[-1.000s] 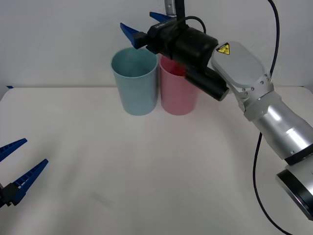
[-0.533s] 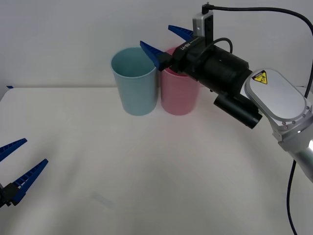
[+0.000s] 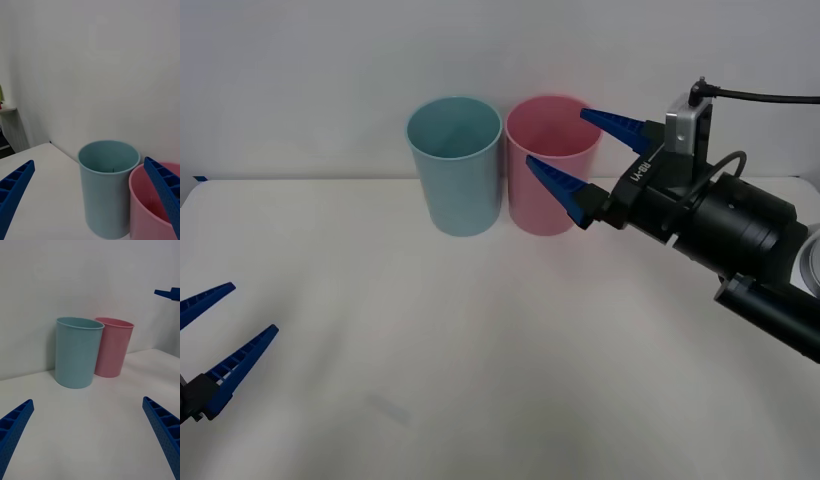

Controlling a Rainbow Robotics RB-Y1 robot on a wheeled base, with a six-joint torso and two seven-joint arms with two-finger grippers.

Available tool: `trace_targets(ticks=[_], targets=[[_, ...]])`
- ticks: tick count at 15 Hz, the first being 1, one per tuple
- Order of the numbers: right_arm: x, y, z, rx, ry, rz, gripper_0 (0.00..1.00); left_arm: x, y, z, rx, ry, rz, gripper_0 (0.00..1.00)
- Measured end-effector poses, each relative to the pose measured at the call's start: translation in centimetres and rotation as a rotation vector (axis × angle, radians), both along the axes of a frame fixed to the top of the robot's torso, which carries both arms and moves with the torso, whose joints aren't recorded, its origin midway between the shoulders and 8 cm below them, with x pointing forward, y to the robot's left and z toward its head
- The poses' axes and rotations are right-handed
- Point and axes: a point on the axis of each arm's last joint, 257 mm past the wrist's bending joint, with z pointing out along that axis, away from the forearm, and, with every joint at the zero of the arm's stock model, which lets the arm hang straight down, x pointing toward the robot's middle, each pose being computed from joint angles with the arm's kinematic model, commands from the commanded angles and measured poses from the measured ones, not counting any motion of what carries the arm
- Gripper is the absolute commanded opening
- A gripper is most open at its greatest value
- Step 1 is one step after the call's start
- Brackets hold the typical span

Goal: Grasp the object on the table and drop it into the matching bin: aluminum can to the light blue bin, PET bottle to the pink bin.

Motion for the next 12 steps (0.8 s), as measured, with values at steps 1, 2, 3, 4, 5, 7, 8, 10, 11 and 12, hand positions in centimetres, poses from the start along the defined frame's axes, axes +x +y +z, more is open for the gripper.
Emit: trace_targets(ticks=[1,2,3,4,5,7,8,10,11,12], targets=[[-0.9,-0.7,-0.4,-0.012,0.003,0.007,1.0,0.0,0.0,0.0,0.0,0.0,0.0,1.0],[-1.6,-1.5,-1.0,-0.024,0.007,0.007,1.0,0.0,0.0,0.0,0.0,0.0,0.0,1.0],[-2.3,-2.3,-1.7,-0.039,0.012,0.007,1.0,0.0,0.0,0.0,0.0,0.0,0.0,1.0],[-2.8,-3.1,-2.4,-0.058,0.008,0.001,1.0,0.0,0.0,0.0,0.0,0.0,0.0,1.0],[-3.1,-3.9,-3.1,-0.078,-0.004,-0.011,1.0,0.0,0.0,0.0,0.0,0.0,0.0,1.0],[-3.7,-5.4,-4.5,-0.116,-0.019,-0.036,1.0,0.0,0.0,0.0,0.0,0.0,0.0,1.0],[-3.9,-6.2,-5.4,-0.132,-0.021,-0.053,1.0,0.0,0.0,0.0,0.0,0.0,0.0,1.0],[-4.5,-7.9,-6.9,-0.167,-0.026,-0.082,1.0,0.0,0.0,0.0,0.0,0.0,0.0,1.0],[-4.8,-8.7,-7.7,-0.177,-0.022,-0.089,1.0,0.0,0.0,0.0,0.0,0.0,0.0,1.0],[-5.0,-9.3,-8.2,-0.186,-0.022,-0.085,1.0,0.0,0.0,0.0,0.0,0.0,0.0,1.0]])
